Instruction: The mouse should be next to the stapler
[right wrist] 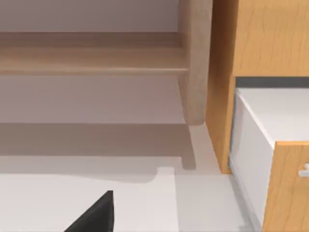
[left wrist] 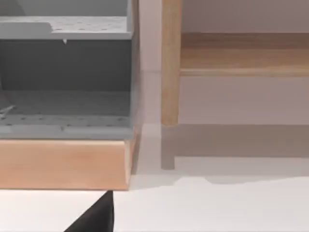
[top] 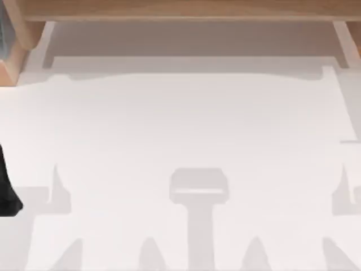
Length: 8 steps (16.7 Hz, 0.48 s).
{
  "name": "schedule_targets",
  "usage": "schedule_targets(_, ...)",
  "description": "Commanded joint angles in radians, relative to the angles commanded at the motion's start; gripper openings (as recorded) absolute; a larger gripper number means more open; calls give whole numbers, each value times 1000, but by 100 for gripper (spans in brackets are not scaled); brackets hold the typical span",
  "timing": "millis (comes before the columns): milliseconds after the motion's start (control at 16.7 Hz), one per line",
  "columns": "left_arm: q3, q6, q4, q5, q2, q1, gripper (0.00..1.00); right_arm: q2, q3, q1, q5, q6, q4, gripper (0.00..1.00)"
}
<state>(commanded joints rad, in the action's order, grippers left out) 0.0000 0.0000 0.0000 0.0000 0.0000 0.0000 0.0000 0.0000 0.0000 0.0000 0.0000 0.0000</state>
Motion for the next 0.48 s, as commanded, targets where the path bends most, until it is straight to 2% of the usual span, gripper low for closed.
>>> schedule_targets(240, 0, 0, 0, 0, 0, 0, 100, 23, 18, -2, -1, -6, -14, 100)
schedule_targets(480, 0, 0, 0, 0, 0, 0, 100, 187, 149, -12, -15, -42, -101, 100)
